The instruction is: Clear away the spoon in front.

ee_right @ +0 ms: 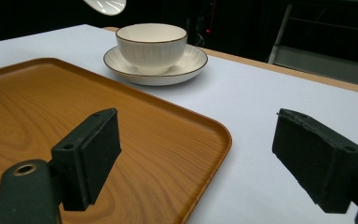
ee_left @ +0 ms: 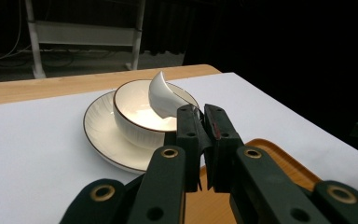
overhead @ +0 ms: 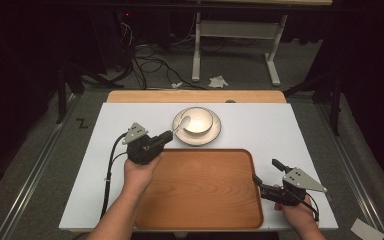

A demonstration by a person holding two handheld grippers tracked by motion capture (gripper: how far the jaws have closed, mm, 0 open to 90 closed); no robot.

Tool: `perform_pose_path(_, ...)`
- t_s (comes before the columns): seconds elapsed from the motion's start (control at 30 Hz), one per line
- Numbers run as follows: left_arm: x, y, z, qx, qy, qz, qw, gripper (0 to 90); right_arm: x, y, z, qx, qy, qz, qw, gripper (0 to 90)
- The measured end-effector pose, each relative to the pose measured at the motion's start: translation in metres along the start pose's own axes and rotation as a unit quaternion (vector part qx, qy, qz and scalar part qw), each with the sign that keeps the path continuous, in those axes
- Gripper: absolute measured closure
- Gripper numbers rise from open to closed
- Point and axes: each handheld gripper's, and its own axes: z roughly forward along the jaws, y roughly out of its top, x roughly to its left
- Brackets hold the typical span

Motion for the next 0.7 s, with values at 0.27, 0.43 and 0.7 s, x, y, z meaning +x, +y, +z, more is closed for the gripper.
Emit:
perform_pose_path(0.27,-0.001,-0.002,-0.016,-0.005,-0.003,0.002,1.0000,85.9,0.000,0.000,-0.001,0.001,-0.003,0.002,1.0000,16.4)
perform_pose_path(0.43,-0.003,-0.005,-0.024,-0.005,-0.006,0.004,1.0000,85.9,0.000,0.001,-0.002,-0.002,-0.005,-0.001,1.0000,16.4)
perform_pose_path(0.7,-0.005,-0.011,-0.041,-0.008,-0.011,0.012,0.9998,85.9,0.001,0.000,-0.002,0.000,-0.005,-0.001,1.0000,16.4)
